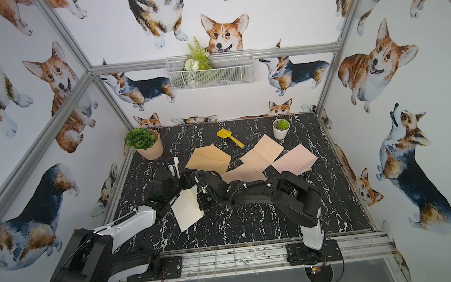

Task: Take the letter paper out of the envelope
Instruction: Pick up the envelope from the center of the board.

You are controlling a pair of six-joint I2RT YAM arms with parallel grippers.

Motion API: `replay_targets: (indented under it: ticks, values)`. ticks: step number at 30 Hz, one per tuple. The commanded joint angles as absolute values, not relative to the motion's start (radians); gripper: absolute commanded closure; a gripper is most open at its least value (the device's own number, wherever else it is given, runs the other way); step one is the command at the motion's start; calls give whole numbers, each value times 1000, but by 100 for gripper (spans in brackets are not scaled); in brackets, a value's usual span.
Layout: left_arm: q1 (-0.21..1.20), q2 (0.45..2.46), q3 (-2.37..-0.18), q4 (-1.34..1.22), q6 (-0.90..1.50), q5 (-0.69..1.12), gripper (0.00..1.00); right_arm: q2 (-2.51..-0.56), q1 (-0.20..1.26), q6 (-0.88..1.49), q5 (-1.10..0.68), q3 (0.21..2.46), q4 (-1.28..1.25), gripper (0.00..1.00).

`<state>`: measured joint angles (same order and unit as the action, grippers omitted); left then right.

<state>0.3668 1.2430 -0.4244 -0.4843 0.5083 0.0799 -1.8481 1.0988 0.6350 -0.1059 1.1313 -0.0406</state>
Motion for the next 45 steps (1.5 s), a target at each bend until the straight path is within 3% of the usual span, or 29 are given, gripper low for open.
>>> replay_targets:
  ticks: [1,14,23,38,45]
  values:
    - [366,1219,-406,-557,505,70,37,-1804,1082,607,-70,1107,7,100]
    - [367,1225,-379,-660,506,132,36,-1557,995,540,50,980,120,100]
    - [368,1344,-379,-888,514,349,33,-1335,987,407,199,962,236,100]
    - [408,1348,-374,-1025,479,463,33,-1092,963,295,179,859,161,100]
    - [440,1356,-379,-1095,488,516,34,-1070,954,315,154,816,87,100]
